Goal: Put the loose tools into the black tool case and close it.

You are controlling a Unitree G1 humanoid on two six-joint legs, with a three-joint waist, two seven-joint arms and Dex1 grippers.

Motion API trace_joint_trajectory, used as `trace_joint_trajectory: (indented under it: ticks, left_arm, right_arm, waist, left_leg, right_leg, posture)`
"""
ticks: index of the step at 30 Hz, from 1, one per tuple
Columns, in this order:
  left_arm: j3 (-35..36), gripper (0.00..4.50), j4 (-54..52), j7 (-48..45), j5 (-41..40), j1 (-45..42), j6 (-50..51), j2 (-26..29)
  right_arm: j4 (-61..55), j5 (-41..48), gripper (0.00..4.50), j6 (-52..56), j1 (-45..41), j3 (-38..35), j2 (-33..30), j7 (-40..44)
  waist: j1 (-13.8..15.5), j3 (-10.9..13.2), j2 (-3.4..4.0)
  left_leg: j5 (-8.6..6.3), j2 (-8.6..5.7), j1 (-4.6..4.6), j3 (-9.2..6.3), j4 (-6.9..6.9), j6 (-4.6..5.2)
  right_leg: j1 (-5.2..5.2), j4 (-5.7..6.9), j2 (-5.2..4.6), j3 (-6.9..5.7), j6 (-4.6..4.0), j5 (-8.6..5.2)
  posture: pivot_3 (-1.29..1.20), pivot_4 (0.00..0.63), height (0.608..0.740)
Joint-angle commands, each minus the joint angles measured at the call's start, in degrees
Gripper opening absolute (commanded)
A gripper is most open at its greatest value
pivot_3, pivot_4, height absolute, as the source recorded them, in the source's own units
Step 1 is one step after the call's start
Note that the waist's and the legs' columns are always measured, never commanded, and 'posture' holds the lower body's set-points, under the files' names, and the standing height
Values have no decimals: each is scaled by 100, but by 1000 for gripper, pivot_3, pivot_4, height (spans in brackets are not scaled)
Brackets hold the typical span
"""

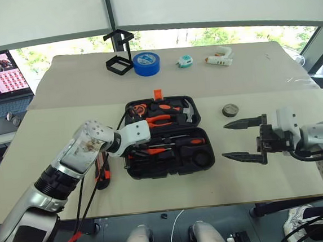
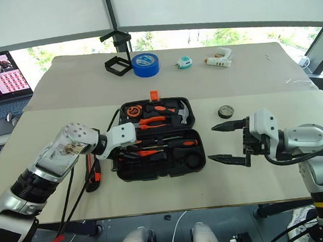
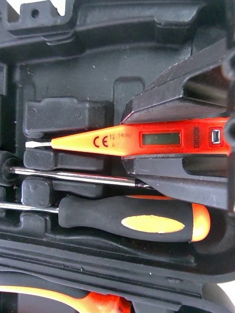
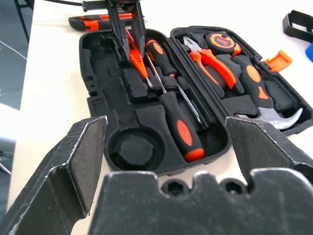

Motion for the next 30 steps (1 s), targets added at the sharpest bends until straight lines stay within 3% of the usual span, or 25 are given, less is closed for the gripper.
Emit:
trace_joint_trajectory:
  ticks: [1,10,11,12,18,22,27,30]
  left_arm:
    - [-216,425,-1,-199,229,-31,72,-29]
    - [-197,425,206,-271,318,-24,267,-369]
    - [-180,1425,204,-294,317,-3,224,-379]
    - [-79,1612,193,-229,276,40,239,-422]
    - [809,3908,-73,-342,-385,151,-5,-504]
    - [1388,3908,-350,-391,-921,160,179,-479]
    - [1657,3908,-78,-244,-864,362,-257,-426]
    - [1978,3244,409,100,-921,559,-701,-750]
  right_arm:
    - [-145,156,4500,78,-140,-95,41,-56]
    - [-219,166,4500,204,-233,-3,186,-116]
    - [-228,163,4500,212,-232,-3,196,-116]
    - [-236,163,4500,223,-237,1,210,-122]
    - [-301,188,4500,321,-257,-5,261,-153]
    - [-328,189,4500,366,-225,-17,292,-160]
    - [-371,181,4500,406,-209,7,359,-201]
    - [-419,192,4500,440,-209,13,426,-255]
  waist:
    - [-4,0,0]
    - [18,0,0]
    - [18,0,0]
    - [11,0,0]
    - [3,0,0]
    - [9,0,-1]
    - [3,0,0]
    - [0,0,0]
  left_leg:
    - [0,0,1,-1,2,0]
    - [-1,-6,1,-9,10,2]
    - [-1,-7,1,-10,10,3]
    - [-2,-7,1,-10,10,3]
    - [-2,-4,-3,-16,9,4]
    - [-2,-6,-8,-18,12,4]
    - [-3,-6,-7,-18,12,5]
    - [-3,-6,-5,-17,11,5]
  right_leg:
    - [0,1,0,1,0,0]
    - [6,3,-5,0,4,1]
    - [6,3,-7,0,5,1]
    - [6,3,-7,0,5,1]
    - [-3,9,-4,0,5,1]
    - [-3,9,-10,-3,6,2]
    - [-3,8,-7,-2,7,2]
    - [-3,9,-7,-2,7,2]
  posture:
    - [0,150,740]
    - [0,150,740]
    - [0,150,740]
    - [0,150,740]
    - [0,150,740]
    - [0,150,740]
    - [0,150,740]
    - [0,150,740]
